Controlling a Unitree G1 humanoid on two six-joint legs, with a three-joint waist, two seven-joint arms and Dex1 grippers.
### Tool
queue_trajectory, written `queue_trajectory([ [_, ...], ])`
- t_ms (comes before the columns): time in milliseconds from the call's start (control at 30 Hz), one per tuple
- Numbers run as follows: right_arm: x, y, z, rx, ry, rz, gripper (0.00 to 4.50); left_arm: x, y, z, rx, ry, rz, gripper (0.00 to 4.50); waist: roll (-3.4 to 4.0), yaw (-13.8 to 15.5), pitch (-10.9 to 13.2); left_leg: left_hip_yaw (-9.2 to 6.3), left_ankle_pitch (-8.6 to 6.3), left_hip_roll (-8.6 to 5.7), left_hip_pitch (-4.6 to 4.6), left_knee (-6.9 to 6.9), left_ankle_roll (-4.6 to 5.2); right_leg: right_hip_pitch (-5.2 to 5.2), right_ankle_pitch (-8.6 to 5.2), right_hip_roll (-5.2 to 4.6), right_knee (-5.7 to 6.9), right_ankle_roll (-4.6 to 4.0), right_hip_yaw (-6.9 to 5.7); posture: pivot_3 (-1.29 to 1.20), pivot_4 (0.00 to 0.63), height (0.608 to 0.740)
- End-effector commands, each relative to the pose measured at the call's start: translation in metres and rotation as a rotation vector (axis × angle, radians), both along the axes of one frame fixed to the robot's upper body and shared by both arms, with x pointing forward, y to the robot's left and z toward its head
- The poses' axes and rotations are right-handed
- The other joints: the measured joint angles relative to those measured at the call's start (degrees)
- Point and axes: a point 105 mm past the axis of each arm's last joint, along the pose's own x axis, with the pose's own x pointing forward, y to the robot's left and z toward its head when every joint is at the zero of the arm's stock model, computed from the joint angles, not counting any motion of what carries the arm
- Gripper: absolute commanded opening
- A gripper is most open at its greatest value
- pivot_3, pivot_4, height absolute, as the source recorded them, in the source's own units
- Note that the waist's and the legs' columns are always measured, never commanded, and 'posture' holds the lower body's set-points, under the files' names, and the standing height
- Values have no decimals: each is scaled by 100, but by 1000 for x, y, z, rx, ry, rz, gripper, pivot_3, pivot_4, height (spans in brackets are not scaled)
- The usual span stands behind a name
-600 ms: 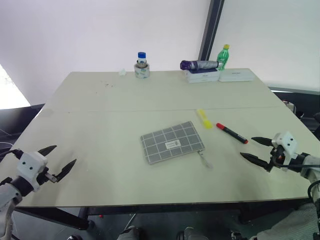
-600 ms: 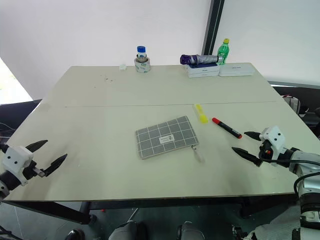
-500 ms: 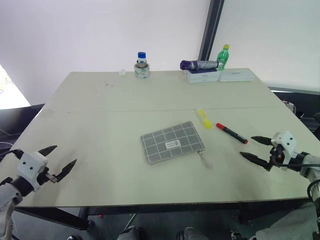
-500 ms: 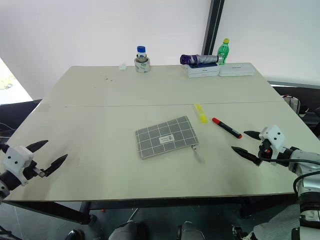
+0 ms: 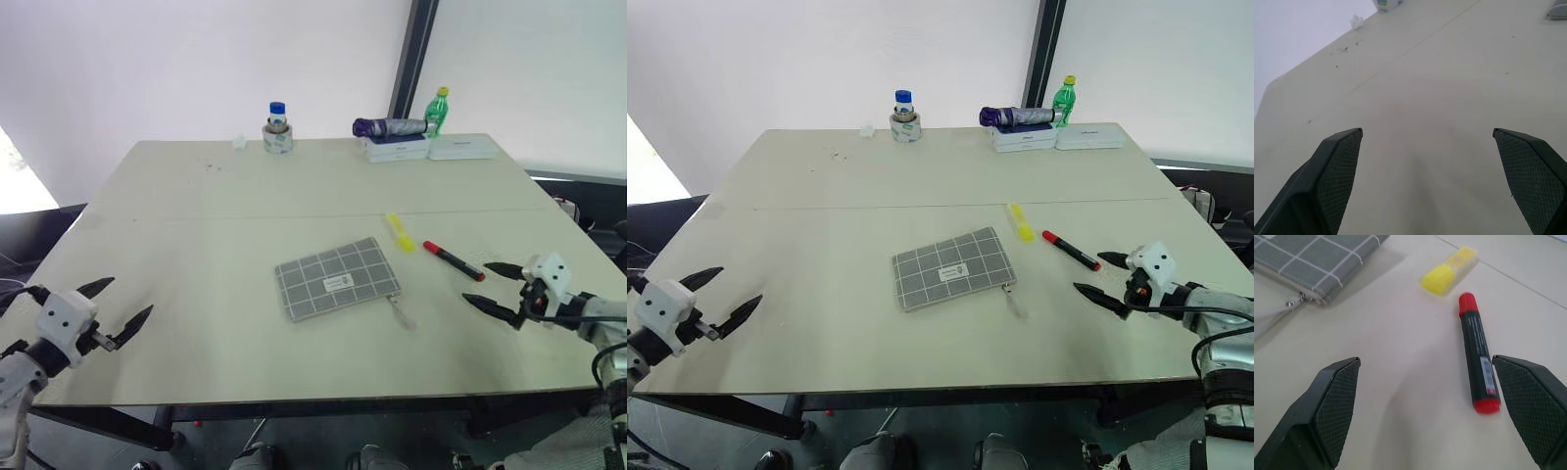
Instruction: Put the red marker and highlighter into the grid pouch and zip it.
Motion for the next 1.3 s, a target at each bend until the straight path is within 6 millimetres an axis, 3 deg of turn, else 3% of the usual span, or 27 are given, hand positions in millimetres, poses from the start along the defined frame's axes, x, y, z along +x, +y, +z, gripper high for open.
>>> queue_trajectory([
  [33, 4, 3, 11, 6, -29, 9, 4485, 1, -6, 10, 23, -52, -16, 4500, 0, 9, 0, 0, 0, 0, 0, 0, 0, 0, 0, 0, 0, 0, 0, 0, 150, 740],
  [167, 6, 9, 13, 27, -40, 13, 4485, 4, -19, 7, 64, -57, -74, 4500, 0, 10, 0, 1, 0, 0, 0, 0, 1, 1, 0, 0, 0, 0, 0, 0, 150, 740],
  [267, 11, 19, 15, 52, -57, 23, 3635, 11, -30, 11, 104, -80, -125, 4500, 0, 17, 0, 0, 0, 0, 0, 0, 1, 0, 0, 1, 0, 0, 0, 0, 150, 740],
  [400, 22, 37, 19, 63, -115, 30, 1674, 27, -48, 19, 144, -125, -172, 4500, 0, 14, 0, 1, 3, 0, 0, 1, -4, 1, 1, 2, 0, 0, 0, 0, 150, 740],
  [500, 34, 55, 13, 3, -160, 15, 82, 38, -74, 14, 309, -171, -283, 4500, 3, 12, -2, 5, 12, -2, 0, 1, -20, 1, 1, 2, 1, 0, 0, 0, 150, 740],
  [600, 40, 64, -3, -103, -157, 19, 29, 45, -98, 9, 354, -214, -369, 4500, 3, 15, -2, 9, 17, -4, -1, 0, -27, -2, 1, 3, 1, 0, 0, 0, 150, 740],
  [933, 57, 94, -23, -222, -157, 48, 29, 51, -175, -30, 577, -289, -756, 4500, 4, 27, -1, 22, 20, -10, -2, 2, -30, -3, 2, 7, 2, 2, 1, 0, 150, 740],
  [1033, 60, 105, -23, -218, -168, 60, 29, 50, -184, -42, 627, -287, -823, 4500, 7, 21, -3, 22, 21, -11, -1, 6, -30, 0, 3, 9, 3, 4, 1, 0, 150, 740],
  [1300, 62, 123, -29, -254, -190, 86, 29, 58, -196, -47, 680, -334, -848, 4500, 12, 37, -7, 18, 21, -10, 6, 13, -29, 14, 5, 8, 5, 8, 0, 0, 150, 740],
])
